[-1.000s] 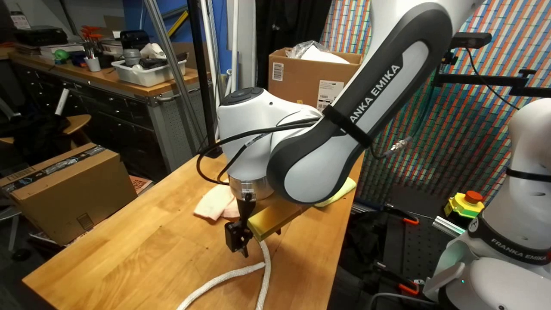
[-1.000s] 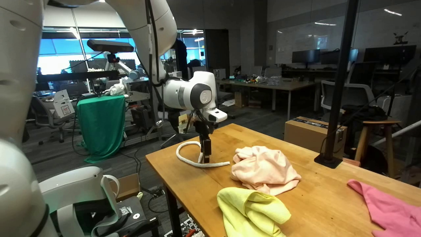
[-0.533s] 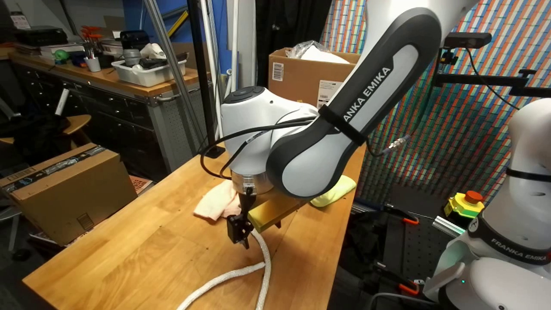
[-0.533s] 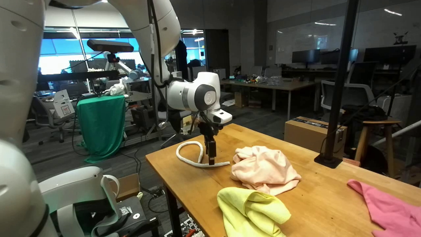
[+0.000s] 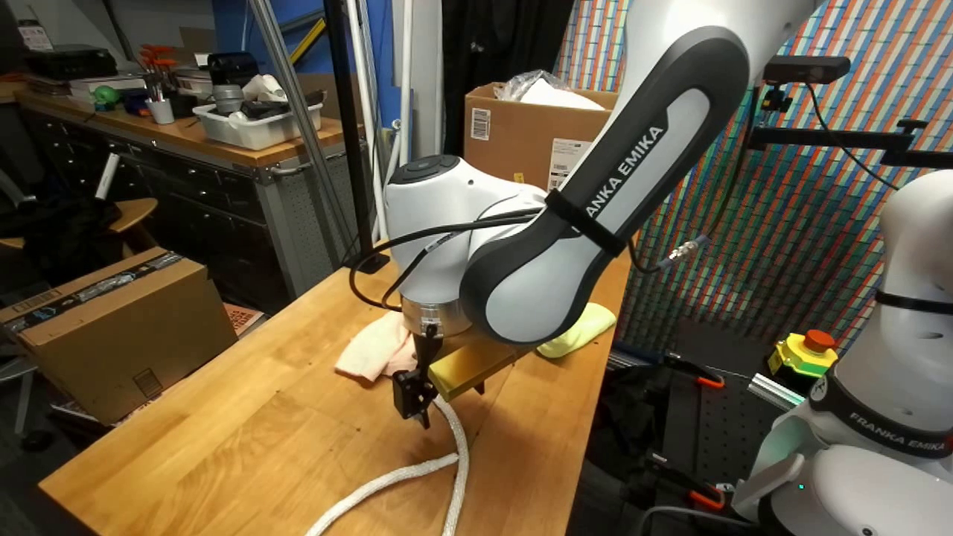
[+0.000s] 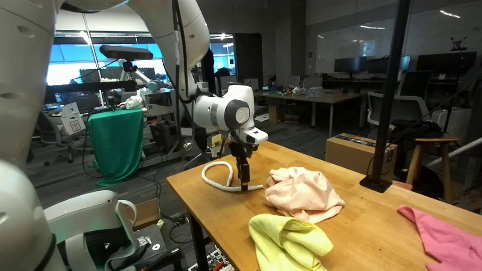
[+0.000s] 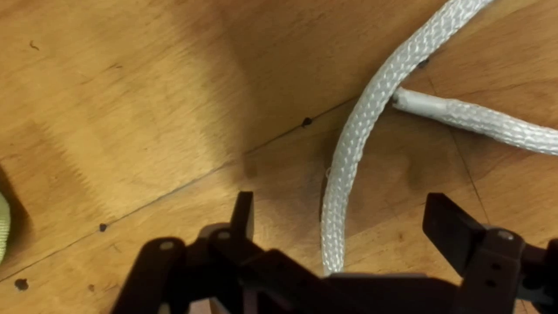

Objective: Separate the objects on the table.

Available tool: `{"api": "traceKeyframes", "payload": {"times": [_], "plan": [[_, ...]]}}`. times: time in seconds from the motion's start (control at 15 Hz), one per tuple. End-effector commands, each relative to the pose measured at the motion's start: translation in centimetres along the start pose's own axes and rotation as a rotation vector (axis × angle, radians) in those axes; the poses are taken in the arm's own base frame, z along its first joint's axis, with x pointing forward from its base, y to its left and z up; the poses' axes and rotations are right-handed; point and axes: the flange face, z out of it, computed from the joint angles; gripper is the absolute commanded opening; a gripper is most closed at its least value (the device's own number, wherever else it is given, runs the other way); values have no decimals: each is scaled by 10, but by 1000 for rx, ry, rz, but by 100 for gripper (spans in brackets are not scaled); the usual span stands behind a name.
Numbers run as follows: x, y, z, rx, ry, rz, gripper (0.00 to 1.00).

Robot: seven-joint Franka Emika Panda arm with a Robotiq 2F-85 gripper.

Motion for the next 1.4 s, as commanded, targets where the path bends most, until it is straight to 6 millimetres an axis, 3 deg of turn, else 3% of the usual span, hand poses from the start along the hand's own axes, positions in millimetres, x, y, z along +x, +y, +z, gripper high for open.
{"api": "traceKeyframes", "payload": {"times": [0.0,1.33], "plan": [[4,1,1,6,23,-3,100],[1,-1,25,17,37,-17,100]]}}
